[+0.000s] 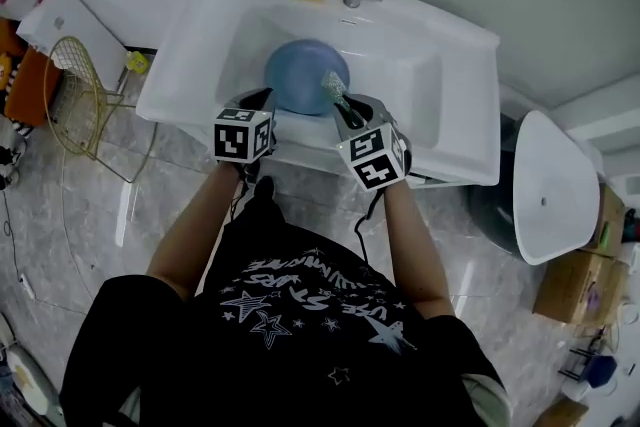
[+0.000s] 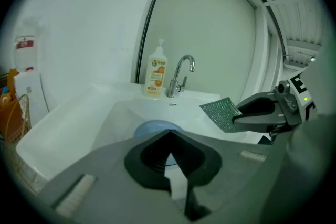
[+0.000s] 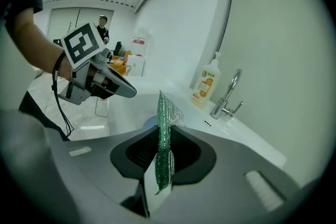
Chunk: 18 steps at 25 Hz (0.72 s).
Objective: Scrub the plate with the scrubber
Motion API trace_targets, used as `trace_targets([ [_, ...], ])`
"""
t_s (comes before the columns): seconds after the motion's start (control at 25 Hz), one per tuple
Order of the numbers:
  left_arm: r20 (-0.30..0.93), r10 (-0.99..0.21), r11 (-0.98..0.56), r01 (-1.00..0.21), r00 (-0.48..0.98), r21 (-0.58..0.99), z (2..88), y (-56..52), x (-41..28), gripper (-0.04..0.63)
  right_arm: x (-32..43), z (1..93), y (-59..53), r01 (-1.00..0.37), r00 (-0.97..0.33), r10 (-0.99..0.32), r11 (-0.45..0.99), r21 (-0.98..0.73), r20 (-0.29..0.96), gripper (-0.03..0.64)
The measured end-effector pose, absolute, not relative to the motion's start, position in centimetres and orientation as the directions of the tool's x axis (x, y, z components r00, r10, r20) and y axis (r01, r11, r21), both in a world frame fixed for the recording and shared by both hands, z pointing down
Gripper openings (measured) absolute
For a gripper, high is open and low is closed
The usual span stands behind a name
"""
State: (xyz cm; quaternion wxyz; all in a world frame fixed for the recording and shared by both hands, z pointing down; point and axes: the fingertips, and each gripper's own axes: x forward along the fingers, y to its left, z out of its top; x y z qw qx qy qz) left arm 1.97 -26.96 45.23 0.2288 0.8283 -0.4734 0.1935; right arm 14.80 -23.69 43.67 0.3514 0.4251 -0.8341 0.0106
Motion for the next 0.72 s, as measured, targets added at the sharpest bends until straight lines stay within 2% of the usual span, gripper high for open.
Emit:
trace_targets([
  [0.44,0.449,-0.757,-0.438,-0.879,0.474,0.190,42.2,-14.7,6.5,0.006,19.7,41.4,-12.4,-0.748,-0.438,-0.748,0.611,0.259,0.500,0.095],
  [0.72,0.440,-0.758,-0.423,-0.876,0.481,0.231,42.8,-7.5,10.4,0.006,22.7,41.7,-6.3,-0.766,-0.488,-0.740,0.617,0.179,0.462,0.095],
])
